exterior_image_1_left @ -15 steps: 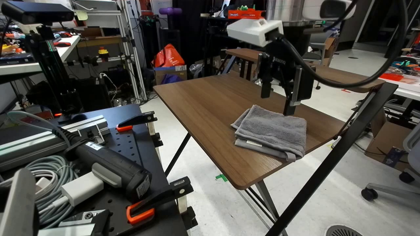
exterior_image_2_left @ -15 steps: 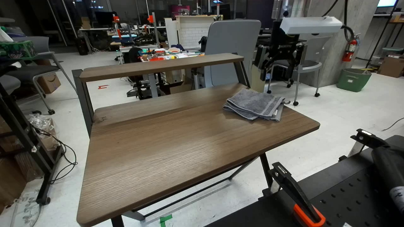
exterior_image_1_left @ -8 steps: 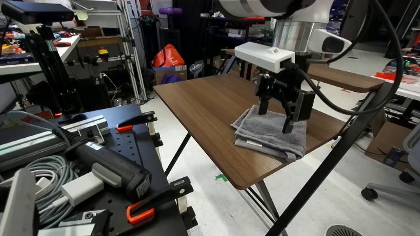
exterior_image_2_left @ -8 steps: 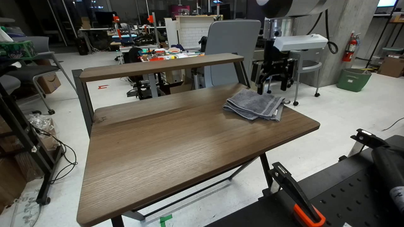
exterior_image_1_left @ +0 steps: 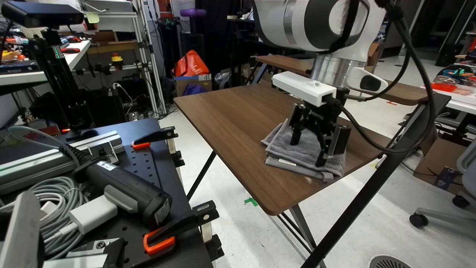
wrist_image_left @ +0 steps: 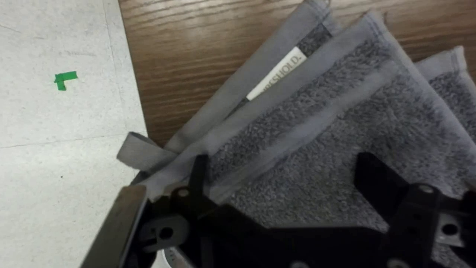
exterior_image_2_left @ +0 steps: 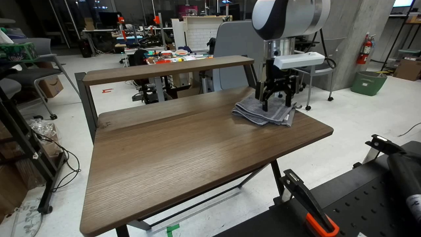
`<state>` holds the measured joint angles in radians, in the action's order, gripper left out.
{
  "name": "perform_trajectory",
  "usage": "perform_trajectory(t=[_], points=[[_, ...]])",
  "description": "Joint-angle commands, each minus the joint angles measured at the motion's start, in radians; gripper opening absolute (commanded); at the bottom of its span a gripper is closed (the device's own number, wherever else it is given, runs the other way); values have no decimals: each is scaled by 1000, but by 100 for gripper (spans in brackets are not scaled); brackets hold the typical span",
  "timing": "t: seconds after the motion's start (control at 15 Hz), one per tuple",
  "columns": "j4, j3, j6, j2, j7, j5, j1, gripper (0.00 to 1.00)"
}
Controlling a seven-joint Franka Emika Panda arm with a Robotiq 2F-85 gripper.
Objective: Push the grey towel to the left
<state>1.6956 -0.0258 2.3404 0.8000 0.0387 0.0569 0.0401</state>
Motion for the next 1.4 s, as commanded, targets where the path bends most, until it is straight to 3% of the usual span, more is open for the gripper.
perform_trajectory(t=[0.0, 0.8, 1.33], points=[[-118, -15, -76, 88, 22, 23, -59, 100], [-385, -3, -255, 273, 145, 127, -290, 100], [-494, 11, -309, 310, 167, 125, -379, 100]])
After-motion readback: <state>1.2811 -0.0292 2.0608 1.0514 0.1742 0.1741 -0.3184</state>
